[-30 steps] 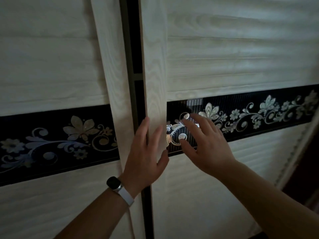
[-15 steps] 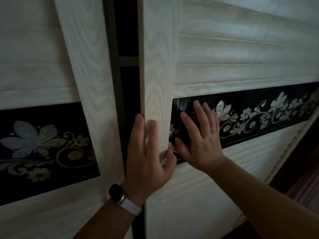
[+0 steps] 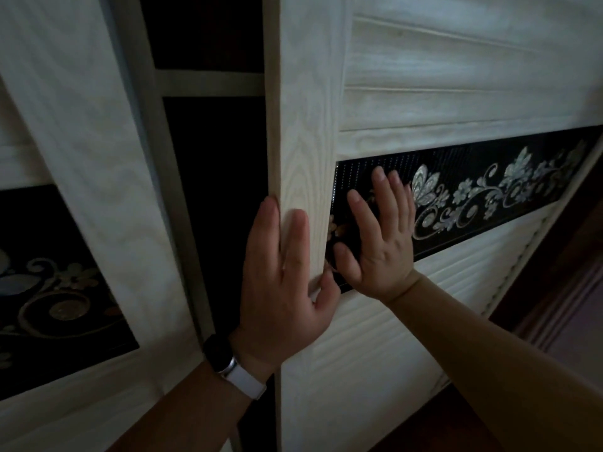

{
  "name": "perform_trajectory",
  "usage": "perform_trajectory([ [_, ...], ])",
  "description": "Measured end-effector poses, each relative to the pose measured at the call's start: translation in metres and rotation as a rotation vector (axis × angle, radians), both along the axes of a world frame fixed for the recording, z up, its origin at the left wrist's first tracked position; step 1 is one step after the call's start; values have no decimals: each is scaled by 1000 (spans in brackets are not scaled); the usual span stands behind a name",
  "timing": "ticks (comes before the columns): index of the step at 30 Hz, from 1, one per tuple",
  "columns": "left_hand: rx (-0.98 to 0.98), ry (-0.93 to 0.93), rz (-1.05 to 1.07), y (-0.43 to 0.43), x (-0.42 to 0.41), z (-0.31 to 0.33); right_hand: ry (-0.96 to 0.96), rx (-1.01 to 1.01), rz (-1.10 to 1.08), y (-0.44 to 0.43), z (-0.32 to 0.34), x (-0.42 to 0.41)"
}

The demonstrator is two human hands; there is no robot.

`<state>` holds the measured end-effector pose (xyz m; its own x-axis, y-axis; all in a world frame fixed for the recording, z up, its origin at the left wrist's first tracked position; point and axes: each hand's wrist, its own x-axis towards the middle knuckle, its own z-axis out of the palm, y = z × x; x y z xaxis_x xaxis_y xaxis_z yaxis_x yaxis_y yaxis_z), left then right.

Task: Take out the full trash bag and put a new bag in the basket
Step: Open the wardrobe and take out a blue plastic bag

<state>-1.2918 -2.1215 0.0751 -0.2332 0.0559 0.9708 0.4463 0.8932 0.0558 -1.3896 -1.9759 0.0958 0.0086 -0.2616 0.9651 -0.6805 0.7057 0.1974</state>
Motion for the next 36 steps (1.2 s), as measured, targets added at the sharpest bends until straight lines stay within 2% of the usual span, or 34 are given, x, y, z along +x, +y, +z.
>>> perform_trajectory([
  [13, 13, -19, -37, 73, -55, 4, -58, -17, 10, 68, 1, -49],
  [36, 20, -59, -11, 219, -165, 6, -120, 119, -96, 229, 8, -144],
])
